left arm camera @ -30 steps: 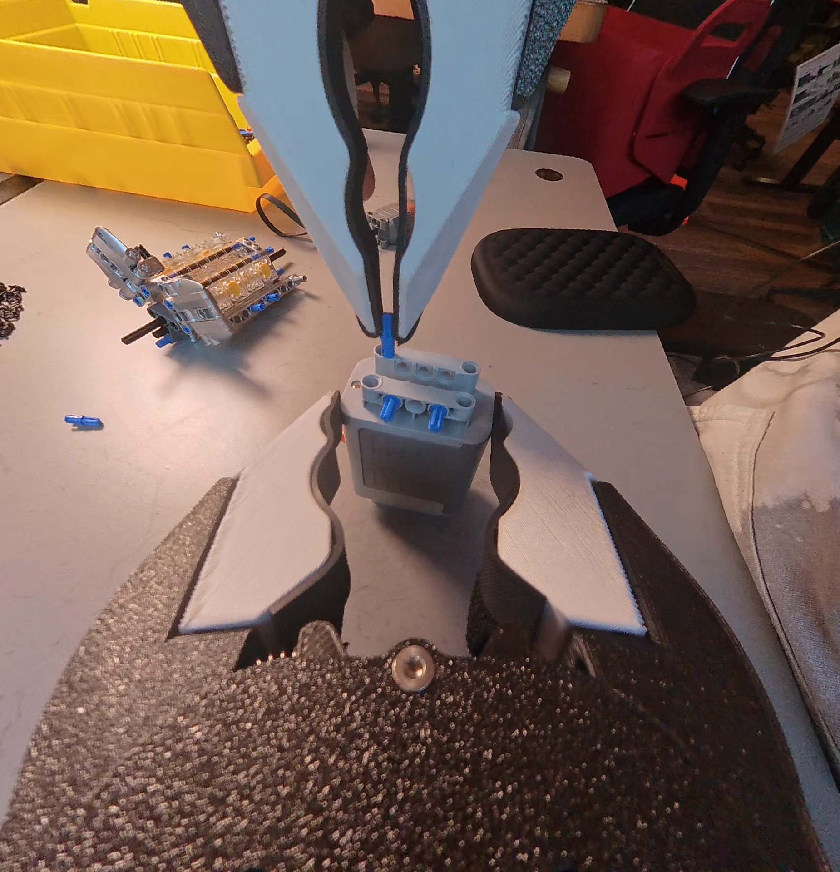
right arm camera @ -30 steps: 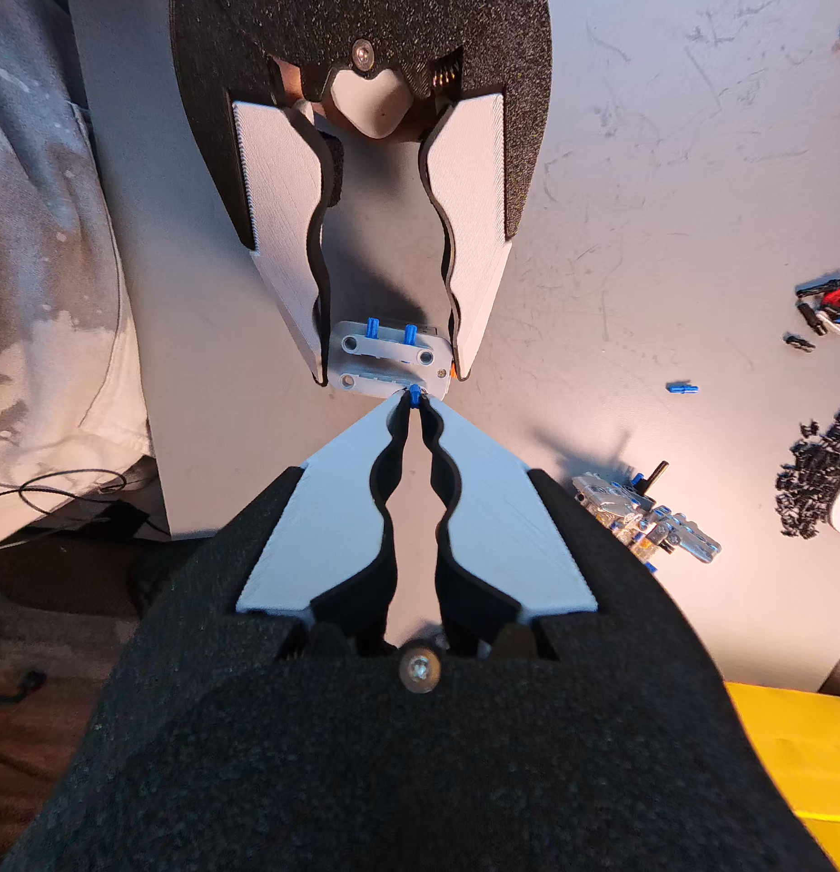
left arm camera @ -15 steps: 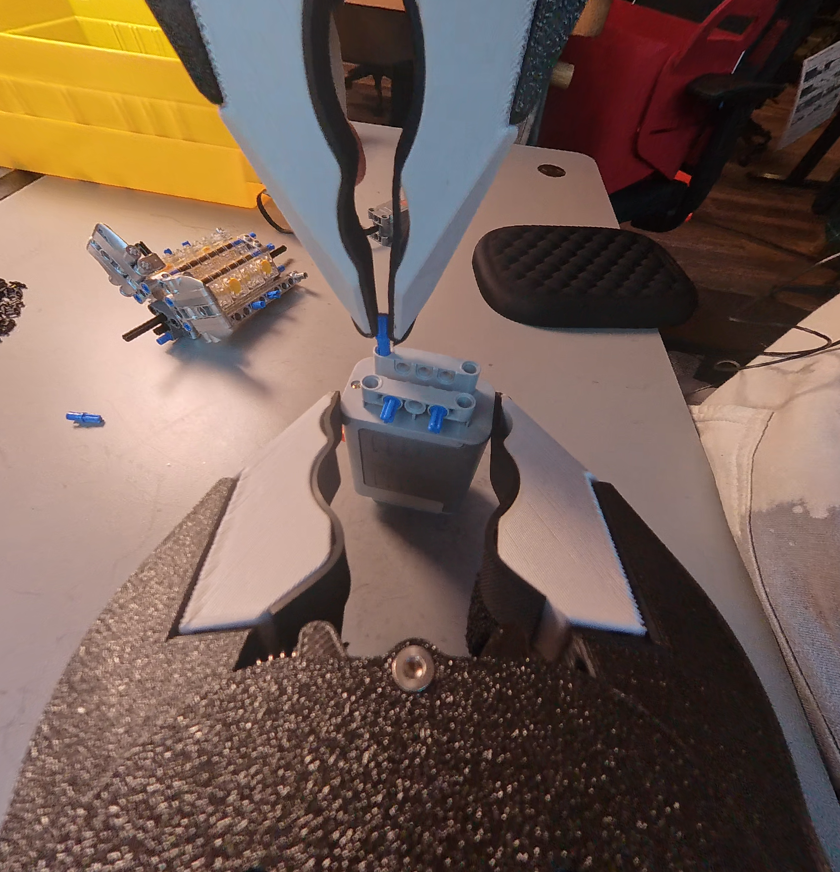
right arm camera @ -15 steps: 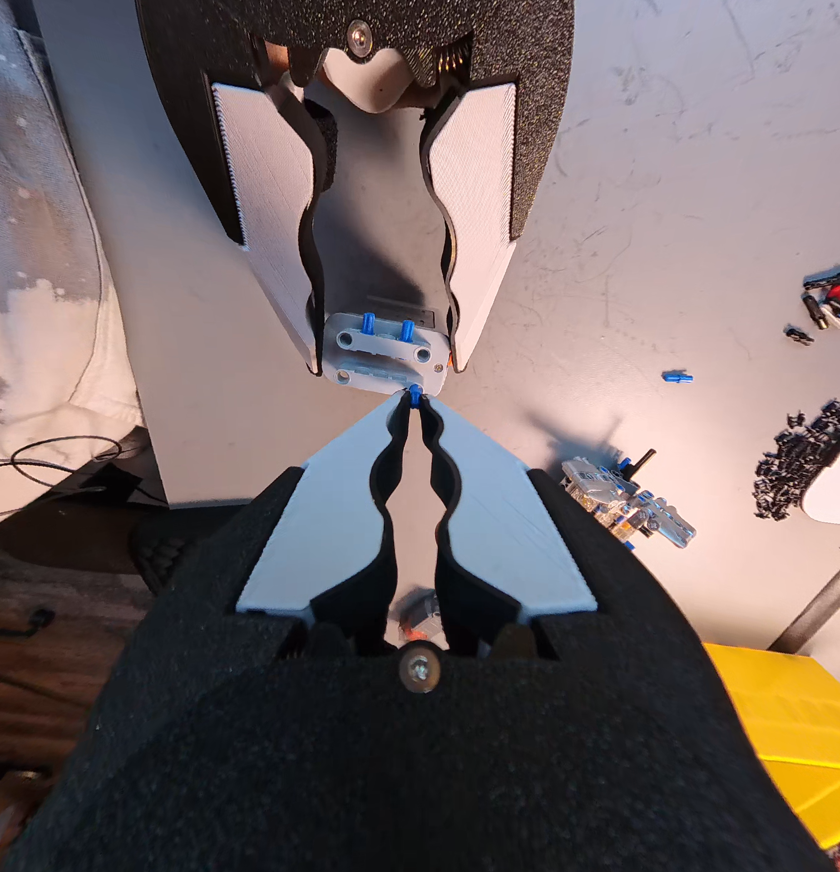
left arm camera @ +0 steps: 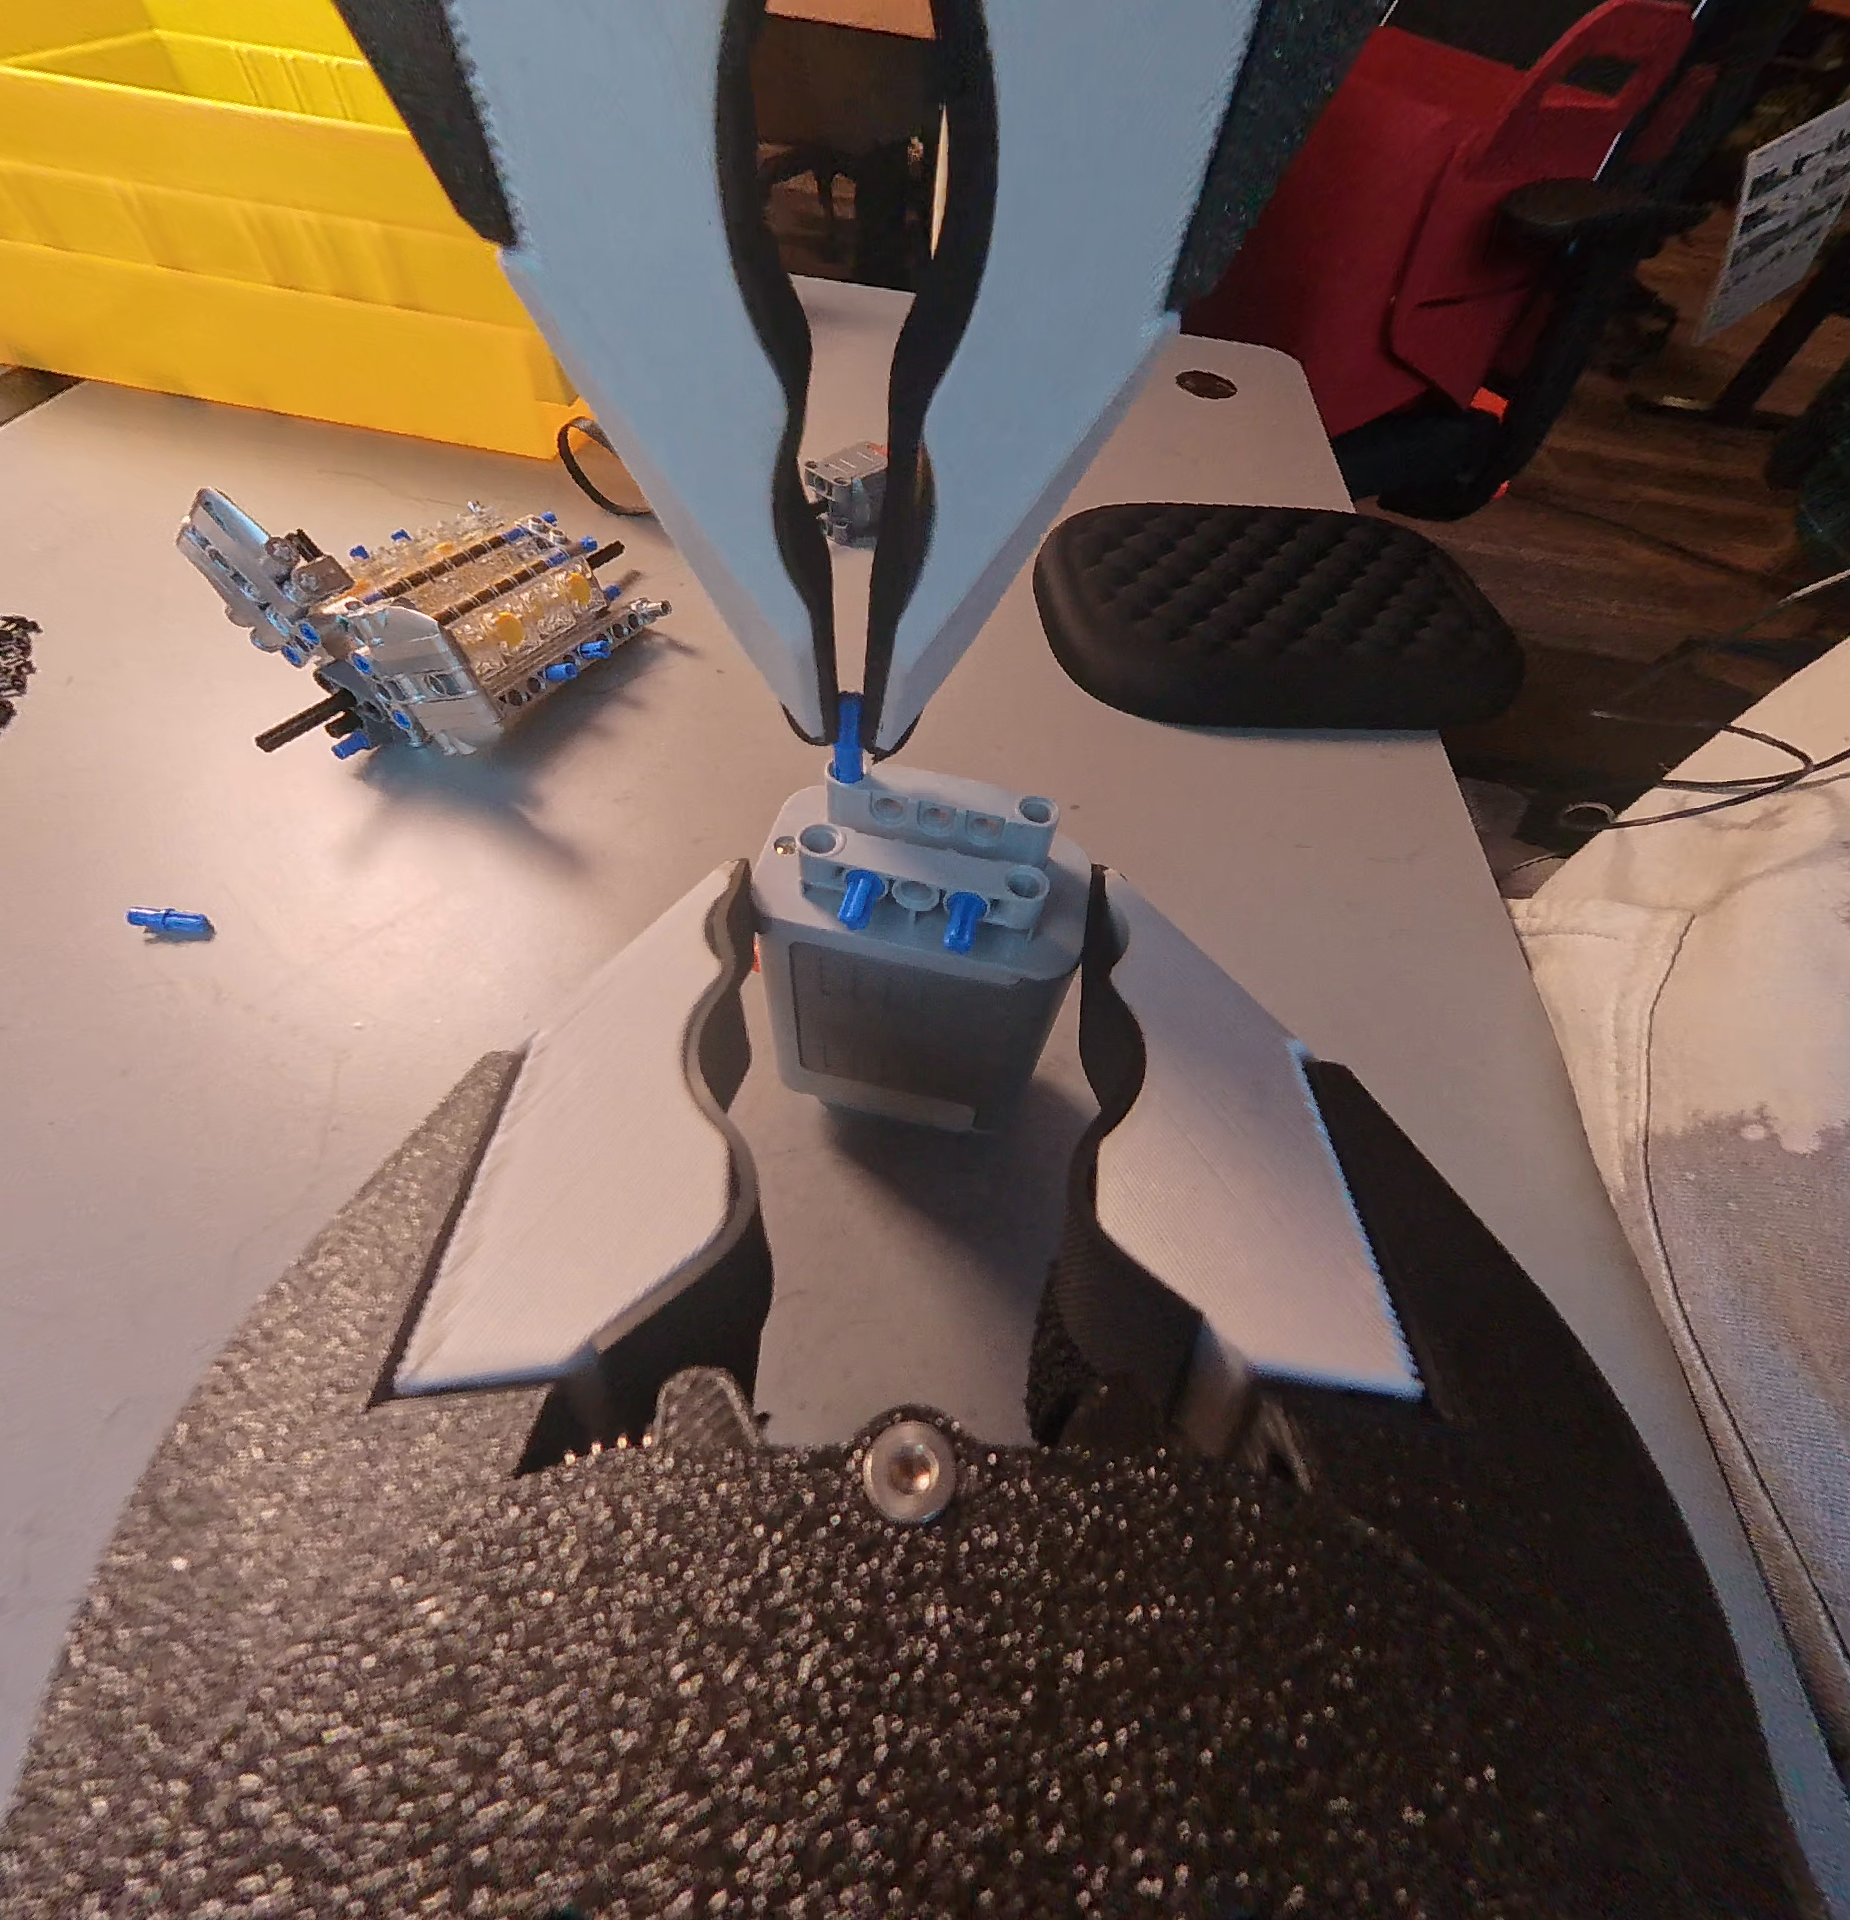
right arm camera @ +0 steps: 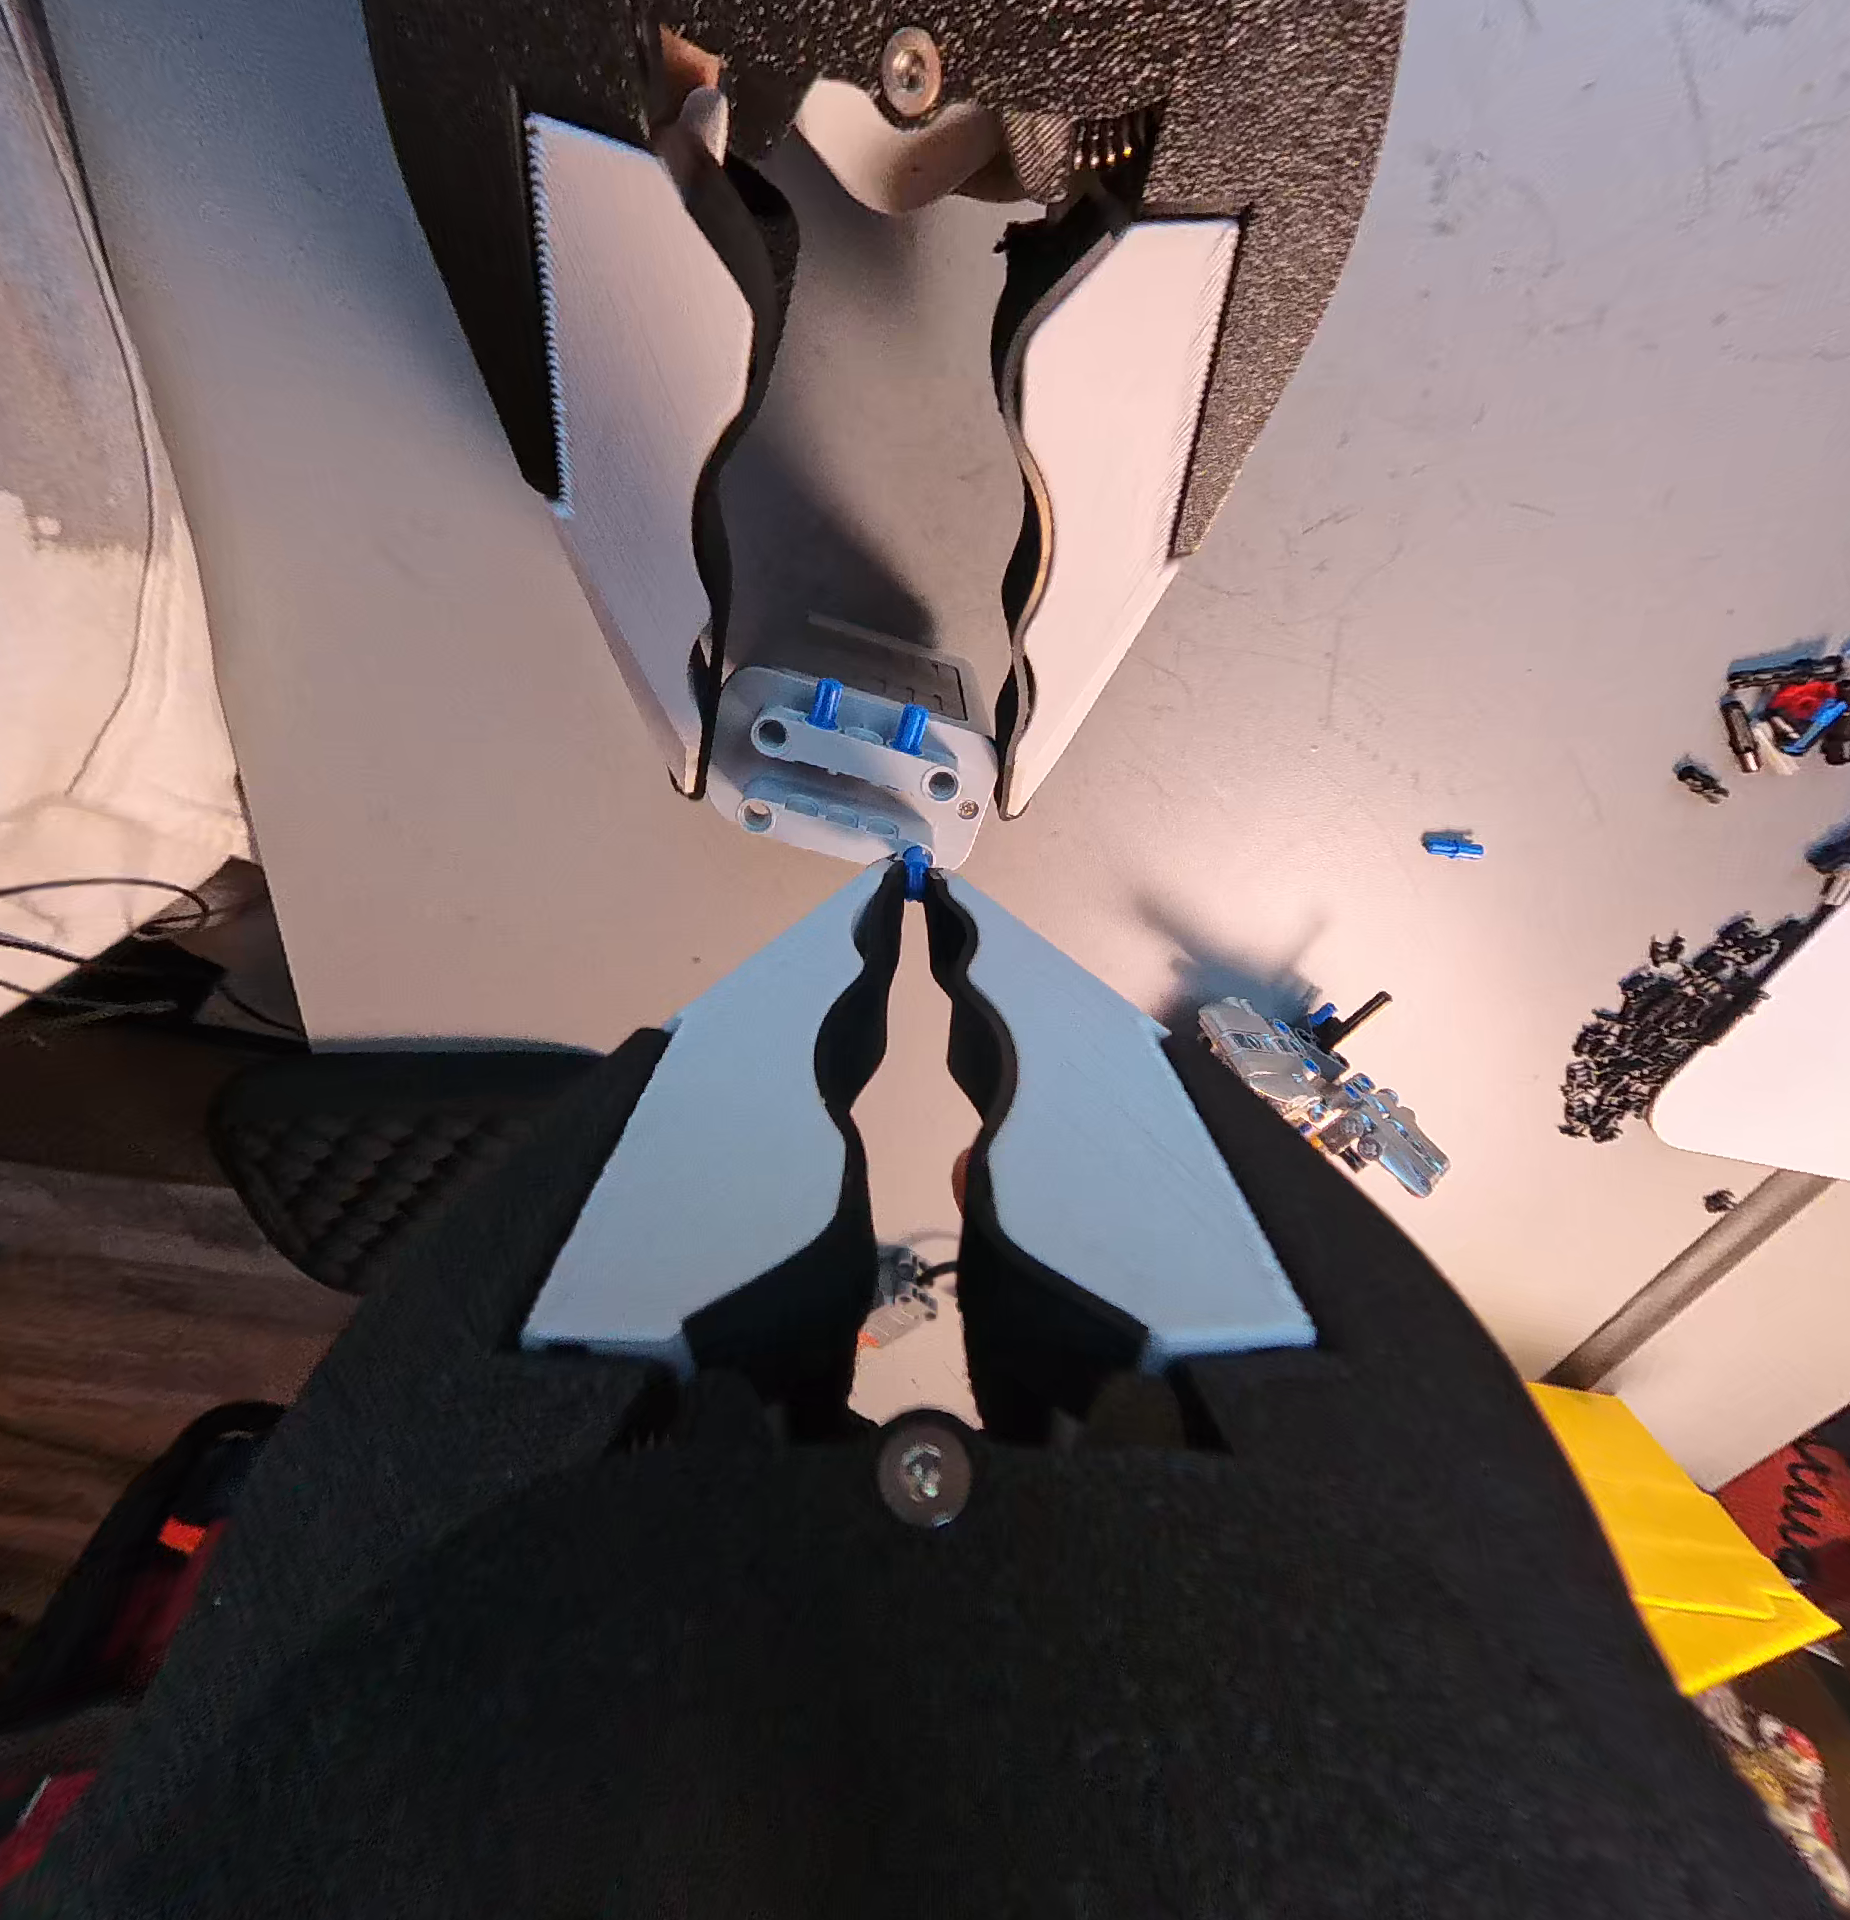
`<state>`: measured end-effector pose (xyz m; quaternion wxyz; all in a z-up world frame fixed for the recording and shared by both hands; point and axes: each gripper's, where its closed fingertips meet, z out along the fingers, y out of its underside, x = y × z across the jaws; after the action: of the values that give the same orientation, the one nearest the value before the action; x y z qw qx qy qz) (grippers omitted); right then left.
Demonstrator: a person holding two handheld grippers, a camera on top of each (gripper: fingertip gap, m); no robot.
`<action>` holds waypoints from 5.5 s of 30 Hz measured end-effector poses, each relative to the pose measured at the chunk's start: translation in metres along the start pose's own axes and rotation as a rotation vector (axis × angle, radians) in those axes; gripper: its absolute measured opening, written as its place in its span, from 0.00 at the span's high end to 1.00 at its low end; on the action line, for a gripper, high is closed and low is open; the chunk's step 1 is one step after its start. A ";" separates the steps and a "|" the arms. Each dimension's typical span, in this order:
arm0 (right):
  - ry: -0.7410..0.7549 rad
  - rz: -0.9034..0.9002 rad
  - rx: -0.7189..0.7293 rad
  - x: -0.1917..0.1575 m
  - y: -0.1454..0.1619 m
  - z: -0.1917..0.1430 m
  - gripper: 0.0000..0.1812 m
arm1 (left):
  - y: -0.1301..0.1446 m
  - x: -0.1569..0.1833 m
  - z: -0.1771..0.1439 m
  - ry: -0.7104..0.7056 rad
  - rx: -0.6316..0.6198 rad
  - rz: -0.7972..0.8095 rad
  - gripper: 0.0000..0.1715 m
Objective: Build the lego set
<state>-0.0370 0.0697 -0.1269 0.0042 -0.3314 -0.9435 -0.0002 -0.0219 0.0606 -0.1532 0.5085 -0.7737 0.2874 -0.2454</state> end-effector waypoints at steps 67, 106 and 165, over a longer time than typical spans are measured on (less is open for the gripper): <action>-0.029 0.171 0.207 -0.005 0.000 -0.001 1.00 | 0.001 0.006 -0.001 0.044 0.003 0.001 0.65; 0.522 0.662 1.268 0.080 0.064 -0.024 0.78 | 0.007 -0.138 -0.031 -0.374 -0.021 -0.132 0.74; 1.064 0.413 1.235 0.066 0.044 -0.059 0.87 | -0.117 -0.076 -0.006 0.363 0.531 -0.660 0.98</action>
<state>-0.0610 0.1449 -0.0673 0.6291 -0.3911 -0.5667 0.3607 -0.0571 0.1465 -0.0497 0.5253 -0.6112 0.0371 -0.5908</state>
